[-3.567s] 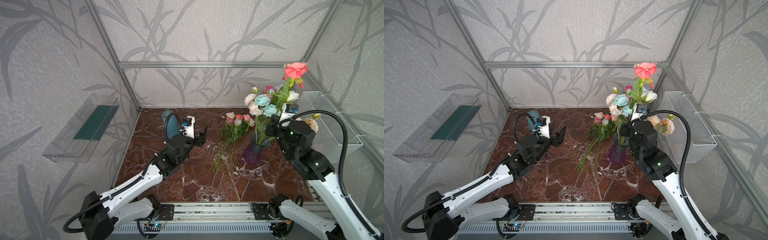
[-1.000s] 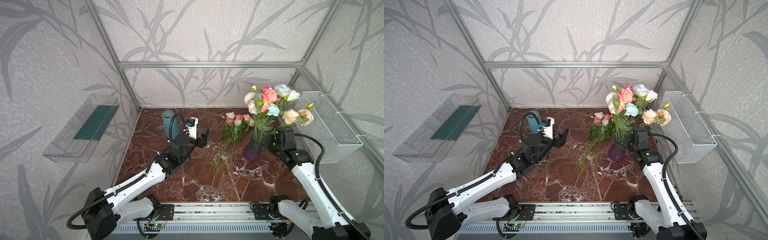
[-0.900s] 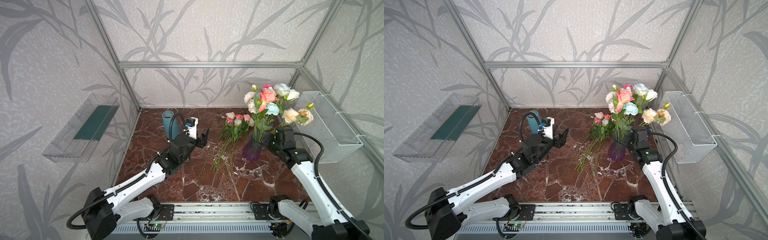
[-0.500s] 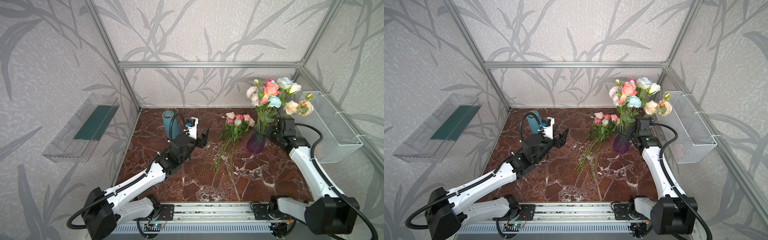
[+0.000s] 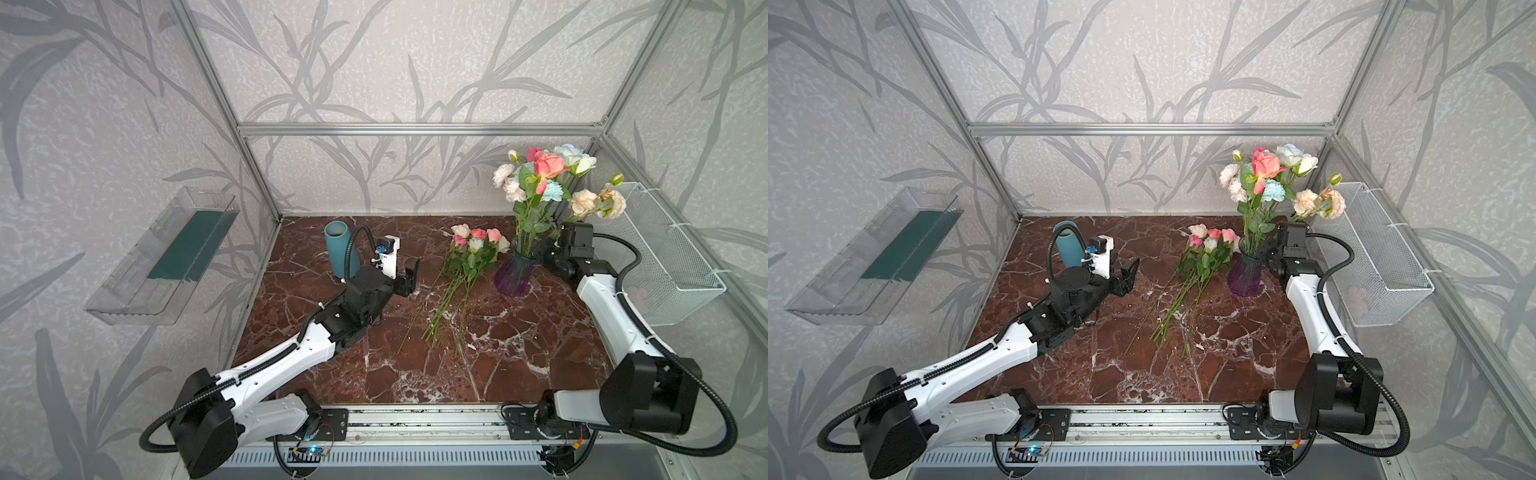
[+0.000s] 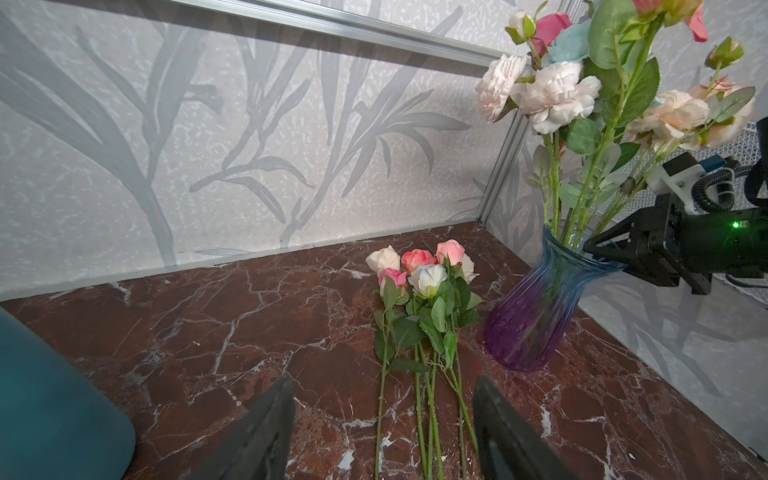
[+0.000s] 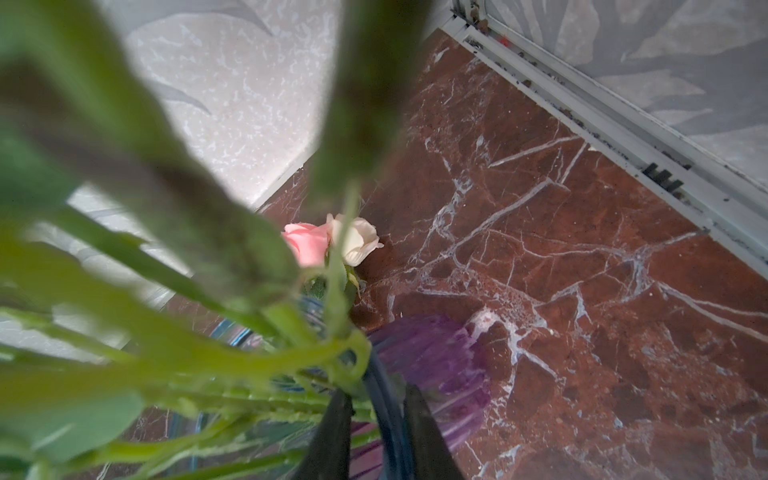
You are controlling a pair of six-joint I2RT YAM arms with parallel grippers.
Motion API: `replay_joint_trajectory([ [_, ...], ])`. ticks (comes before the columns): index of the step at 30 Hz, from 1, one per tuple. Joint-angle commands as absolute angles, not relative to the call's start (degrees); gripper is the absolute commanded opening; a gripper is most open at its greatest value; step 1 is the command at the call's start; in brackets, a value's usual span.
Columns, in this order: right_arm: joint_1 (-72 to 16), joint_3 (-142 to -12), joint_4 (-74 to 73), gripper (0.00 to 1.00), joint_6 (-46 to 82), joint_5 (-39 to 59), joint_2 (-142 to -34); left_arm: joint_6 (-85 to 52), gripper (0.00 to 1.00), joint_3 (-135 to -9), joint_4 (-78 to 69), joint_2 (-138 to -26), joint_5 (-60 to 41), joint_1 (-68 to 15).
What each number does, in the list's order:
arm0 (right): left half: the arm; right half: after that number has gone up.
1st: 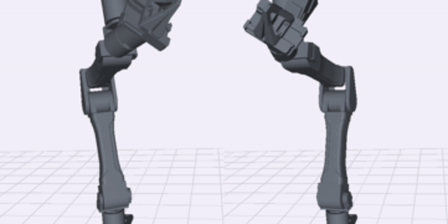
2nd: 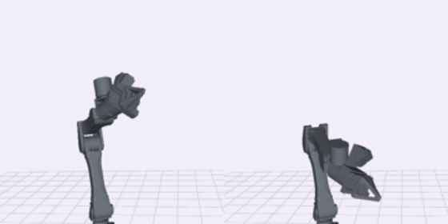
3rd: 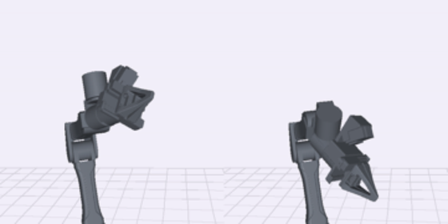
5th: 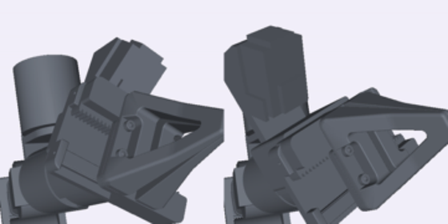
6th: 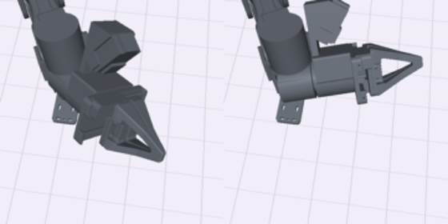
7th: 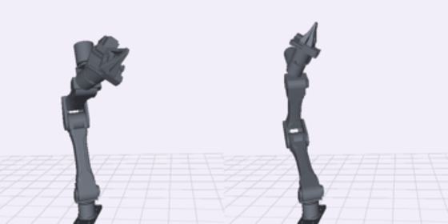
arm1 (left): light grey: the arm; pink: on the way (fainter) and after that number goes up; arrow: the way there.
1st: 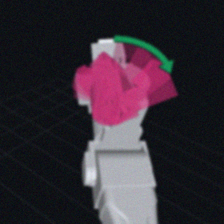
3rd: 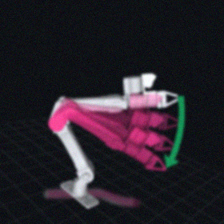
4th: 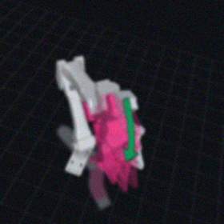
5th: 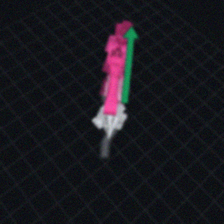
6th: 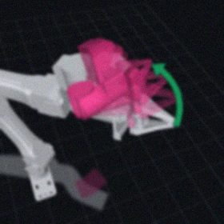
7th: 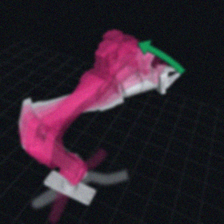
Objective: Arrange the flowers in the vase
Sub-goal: 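Withdraw the right gripper from the vase while the left gripper moves toward the teal cup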
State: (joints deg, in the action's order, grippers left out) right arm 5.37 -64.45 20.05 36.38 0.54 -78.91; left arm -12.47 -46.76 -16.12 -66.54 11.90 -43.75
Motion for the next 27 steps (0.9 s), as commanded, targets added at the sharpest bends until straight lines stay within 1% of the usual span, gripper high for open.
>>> replay_joint_trajectory([
  [1, 5.8, -65.8, 19.4, 0.26, 33.7, 1.8, -80.9, -11.5, 0.69, -48.3, -15.8, -67.0, 12.3, -43.3],
  [4, 6.1, -65.8, 19.9, 0.34, 33.5, 1.8, -79.7, -11.3, 0.69, -48.5, -15.5, -67.2, 12.3, -43.2],
  [8, 6.3, -66.5, 22.6, 0.48, 33.9, 1.3, -77.1, -11.0, 0.69, -49.8, -13.5, -67.4, 11.6, -43.0],
  [12, 6.4, -67.1, 26.3, 0.54, 33.2, 0.6, -74.2, -10.3, 0.70, -51.1, -11.5, -67.1, 11.3, -42.6],
  [17, 6.5, -66.3, 30.6, 0.56, 32.5, 2.0, -70.3, -8.9, 0.71, -52.3, -9.3, -66.8, 10.5, -42.3],
  [22, 6.4, -63.5, 34.6, 0.56, 31.3, 3.0, -61.9, -7.8, 0.70, -56.3, -3.8, -64.9, 13.0, -40.9],
  [24, 6.4, -62.5, 36.3, 0.56, 31.0, 2.9, -57.9, -8.3, 0.70, -60.1, 0.6, -64.6, 14.4, -38.6],
  [27, 6.2, -60.3, 38.0, 0.56, 30.8, 3.9, -51.6, -13.6, 0.69, -68.6, 11.8, -65.8, 12.3, -30.4],
])
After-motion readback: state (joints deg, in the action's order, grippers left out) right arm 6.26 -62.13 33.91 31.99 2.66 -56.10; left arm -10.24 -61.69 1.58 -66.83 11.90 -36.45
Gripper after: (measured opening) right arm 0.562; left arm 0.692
